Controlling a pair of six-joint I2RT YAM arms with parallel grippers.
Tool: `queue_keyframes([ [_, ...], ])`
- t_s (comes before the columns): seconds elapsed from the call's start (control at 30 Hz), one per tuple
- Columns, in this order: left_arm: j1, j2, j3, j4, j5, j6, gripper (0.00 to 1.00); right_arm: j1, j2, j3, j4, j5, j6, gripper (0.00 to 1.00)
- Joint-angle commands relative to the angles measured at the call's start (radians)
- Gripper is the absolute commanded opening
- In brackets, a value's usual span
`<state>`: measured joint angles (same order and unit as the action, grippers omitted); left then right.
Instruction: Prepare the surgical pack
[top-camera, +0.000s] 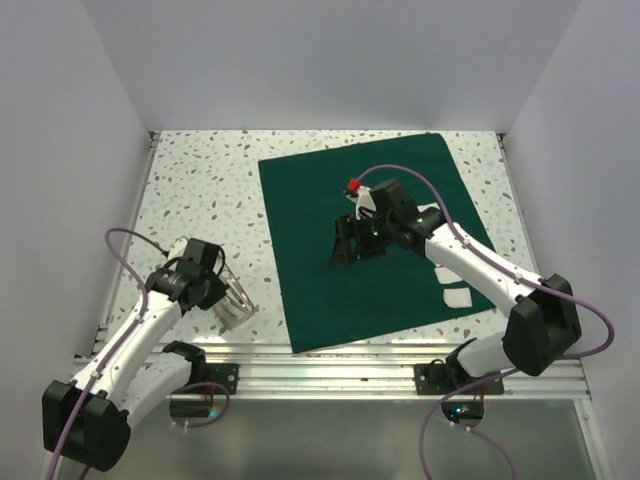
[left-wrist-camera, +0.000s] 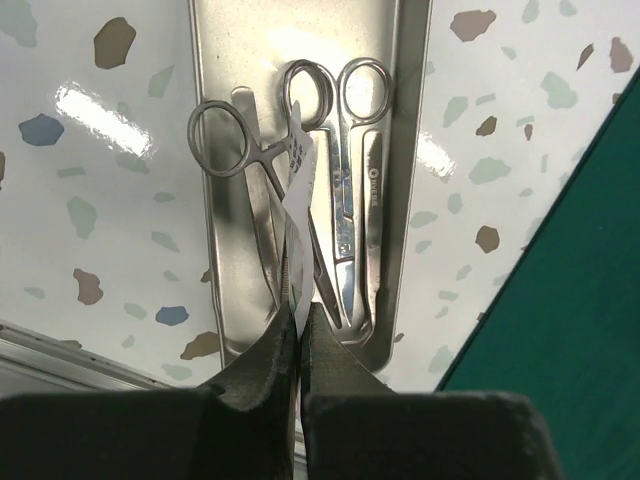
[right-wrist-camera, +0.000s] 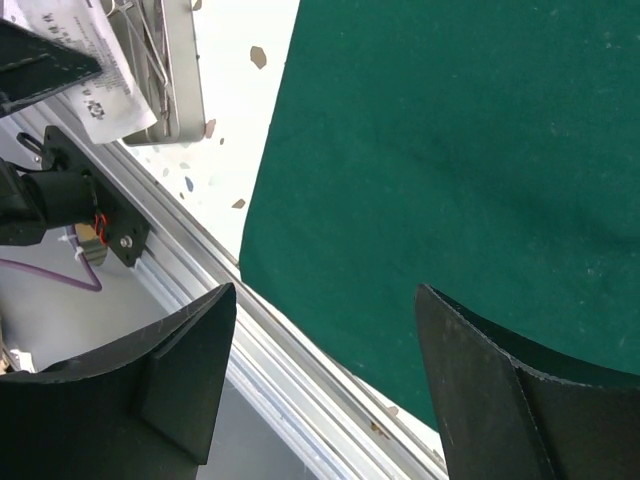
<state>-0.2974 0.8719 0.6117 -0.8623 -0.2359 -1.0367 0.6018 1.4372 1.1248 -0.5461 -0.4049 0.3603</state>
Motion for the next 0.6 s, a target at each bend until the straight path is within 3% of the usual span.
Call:
queue_keyframes([
  [0.0,0.012,0.048,-0.004,0.097,0.012,0.084,0.00,-0.008,-0.047,-0.019,0.003,0.014,-0.027,0.75],
  [0.27,0.076,0.156,-0.021,0.201,0.001,0.139,0.00,-0.017,-0.047,-0.046,0.009,0.005,-0.037,0.75],
  [0.4,0.139,0.209,-0.046,0.270,0.066,0.178,0.00,-0.019,-0.049,-0.053,0.012,0.005,-0.037,0.75],
  [0.57,0.141,0.234,-0.015,0.318,0.098,0.195,0.00,-0.020,-0.046,-0.054,0.014,-0.002,-0.037,0.75],
])
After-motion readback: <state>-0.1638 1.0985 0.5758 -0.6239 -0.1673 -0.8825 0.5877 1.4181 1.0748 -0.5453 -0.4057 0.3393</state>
